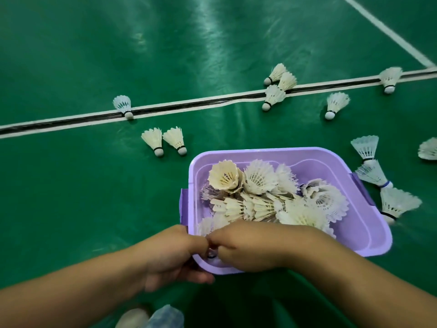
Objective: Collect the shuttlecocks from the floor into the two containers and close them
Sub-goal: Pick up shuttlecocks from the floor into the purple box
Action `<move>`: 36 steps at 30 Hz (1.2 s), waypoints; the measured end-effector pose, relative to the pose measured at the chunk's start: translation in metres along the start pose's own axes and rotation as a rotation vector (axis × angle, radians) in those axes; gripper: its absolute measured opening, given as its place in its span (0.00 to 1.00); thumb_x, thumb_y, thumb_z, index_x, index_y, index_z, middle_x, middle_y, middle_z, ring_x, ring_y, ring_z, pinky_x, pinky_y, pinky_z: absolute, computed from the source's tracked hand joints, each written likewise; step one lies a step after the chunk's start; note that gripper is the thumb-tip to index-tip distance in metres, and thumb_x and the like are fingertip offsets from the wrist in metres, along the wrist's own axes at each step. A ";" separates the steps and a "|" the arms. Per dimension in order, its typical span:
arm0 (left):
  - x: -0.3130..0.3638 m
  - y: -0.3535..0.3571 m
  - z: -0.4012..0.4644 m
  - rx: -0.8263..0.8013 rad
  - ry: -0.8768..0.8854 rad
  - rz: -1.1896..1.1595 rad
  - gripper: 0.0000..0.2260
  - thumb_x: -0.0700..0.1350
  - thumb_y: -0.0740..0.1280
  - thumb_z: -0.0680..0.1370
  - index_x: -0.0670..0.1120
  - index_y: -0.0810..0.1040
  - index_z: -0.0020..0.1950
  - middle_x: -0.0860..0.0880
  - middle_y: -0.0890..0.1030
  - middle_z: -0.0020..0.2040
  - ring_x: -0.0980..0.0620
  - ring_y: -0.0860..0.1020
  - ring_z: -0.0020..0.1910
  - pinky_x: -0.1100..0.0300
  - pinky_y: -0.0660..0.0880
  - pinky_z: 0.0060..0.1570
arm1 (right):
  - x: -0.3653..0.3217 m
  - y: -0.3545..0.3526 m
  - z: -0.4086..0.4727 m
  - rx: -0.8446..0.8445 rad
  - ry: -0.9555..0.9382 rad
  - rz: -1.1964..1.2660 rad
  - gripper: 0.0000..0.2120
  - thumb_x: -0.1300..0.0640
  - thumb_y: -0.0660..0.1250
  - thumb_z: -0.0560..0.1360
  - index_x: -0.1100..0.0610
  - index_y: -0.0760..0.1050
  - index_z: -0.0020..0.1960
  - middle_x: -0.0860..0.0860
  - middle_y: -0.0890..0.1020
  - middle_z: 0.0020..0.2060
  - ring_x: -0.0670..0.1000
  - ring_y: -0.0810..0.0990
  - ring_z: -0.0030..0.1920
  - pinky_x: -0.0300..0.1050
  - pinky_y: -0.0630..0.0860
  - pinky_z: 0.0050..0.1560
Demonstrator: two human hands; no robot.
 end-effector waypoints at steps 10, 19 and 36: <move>-0.005 -0.006 -0.002 0.100 -0.021 -0.016 0.09 0.30 0.62 0.73 0.38 0.81 0.46 0.43 0.83 0.33 0.54 0.79 0.24 0.63 0.79 0.26 | 0.007 0.003 -0.006 0.419 -0.148 -0.043 0.17 0.50 0.49 0.74 0.56 0.73 0.41 0.54 0.79 0.40 0.54 0.74 0.42 0.47 0.65 0.49; -0.007 -0.012 -0.006 0.182 0.000 0.001 0.07 0.27 0.56 0.75 0.30 0.74 0.44 0.38 0.78 0.23 0.48 0.73 0.15 0.63 0.73 0.16 | 0.115 -0.034 -0.094 1.417 0.303 -0.026 0.11 0.55 0.57 0.77 0.60 0.76 0.47 0.55 0.79 0.42 0.55 0.76 0.42 0.47 0.70 0.41; -0.005 0.003 -0.008 0.073 0.002 -0.013 0.09 0.29 0.61 0.73 0.35 0.79 0.48 0.41 0.85 0.37 0.51 0.78 0.24 0.61 0.80 0.26 | 0.132 -0.054 -0.119 1.426 0.351 0.647 0.02 0.55 0.62 0.75 0.52 0.72 0.47 0.46 0.74 0.36 0.48 0.72 0.35 0.42 0.70 0.34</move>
Point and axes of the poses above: each hand's wrist, its own z-axis towards the middle knuckle, its own y-axis out of the palm, x = y × z, the point moved 1 cm from there along z, towards the middle knuckle
